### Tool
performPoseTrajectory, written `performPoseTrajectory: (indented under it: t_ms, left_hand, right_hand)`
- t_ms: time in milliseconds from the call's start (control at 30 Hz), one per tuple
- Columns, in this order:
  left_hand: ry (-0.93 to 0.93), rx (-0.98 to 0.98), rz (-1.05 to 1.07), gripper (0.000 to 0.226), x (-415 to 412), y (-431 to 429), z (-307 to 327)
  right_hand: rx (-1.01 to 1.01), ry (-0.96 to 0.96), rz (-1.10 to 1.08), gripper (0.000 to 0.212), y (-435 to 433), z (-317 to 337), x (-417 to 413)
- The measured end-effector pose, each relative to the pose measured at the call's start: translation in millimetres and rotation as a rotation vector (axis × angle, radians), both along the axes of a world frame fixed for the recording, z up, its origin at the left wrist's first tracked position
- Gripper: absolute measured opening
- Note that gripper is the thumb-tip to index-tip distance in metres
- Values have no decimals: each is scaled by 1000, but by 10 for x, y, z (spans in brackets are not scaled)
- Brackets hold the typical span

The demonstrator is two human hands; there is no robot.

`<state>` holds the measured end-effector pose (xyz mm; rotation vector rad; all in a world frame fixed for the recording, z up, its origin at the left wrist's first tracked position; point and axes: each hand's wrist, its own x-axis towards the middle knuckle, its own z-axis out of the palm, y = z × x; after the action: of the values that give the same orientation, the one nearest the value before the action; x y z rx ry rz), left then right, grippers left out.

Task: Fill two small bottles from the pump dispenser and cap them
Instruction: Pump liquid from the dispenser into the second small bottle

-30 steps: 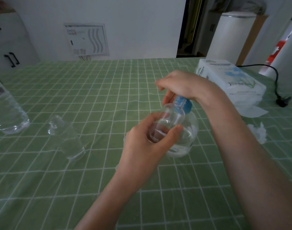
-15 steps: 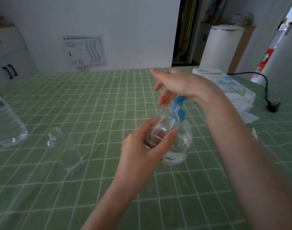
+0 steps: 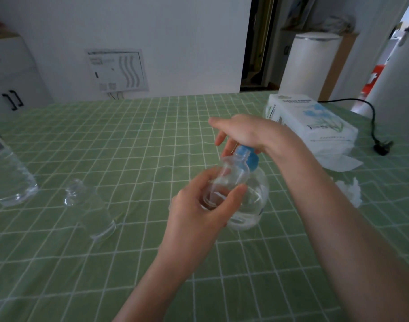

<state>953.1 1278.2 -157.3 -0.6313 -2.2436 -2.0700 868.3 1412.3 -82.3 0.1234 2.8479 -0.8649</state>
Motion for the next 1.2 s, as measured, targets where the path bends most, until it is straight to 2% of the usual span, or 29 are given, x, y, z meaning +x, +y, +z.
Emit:
performPoseTrajectory:
  t_ms: [200,433,533,900,1200]
  left_hand:
    - [-12,3,-17,28,17,2,-15]
    - [-14,12,-17,16,5,8,-3]
    - [-6,31,-22,18,3,9,11]
    - [-28,10,-19,27,3,1,-24]
    - [-2,36,-37,21,0,6,3]
  right_hand:
    - [6,6,7,42,-8,-25,13]
    - [54,43,-8,56,-24,51,29]
    - [56,59,-3,58,-25,85,21]
    - [6,36,7,43,-37,-27,39]
    - [33,65,-2,42,-43,25,20]
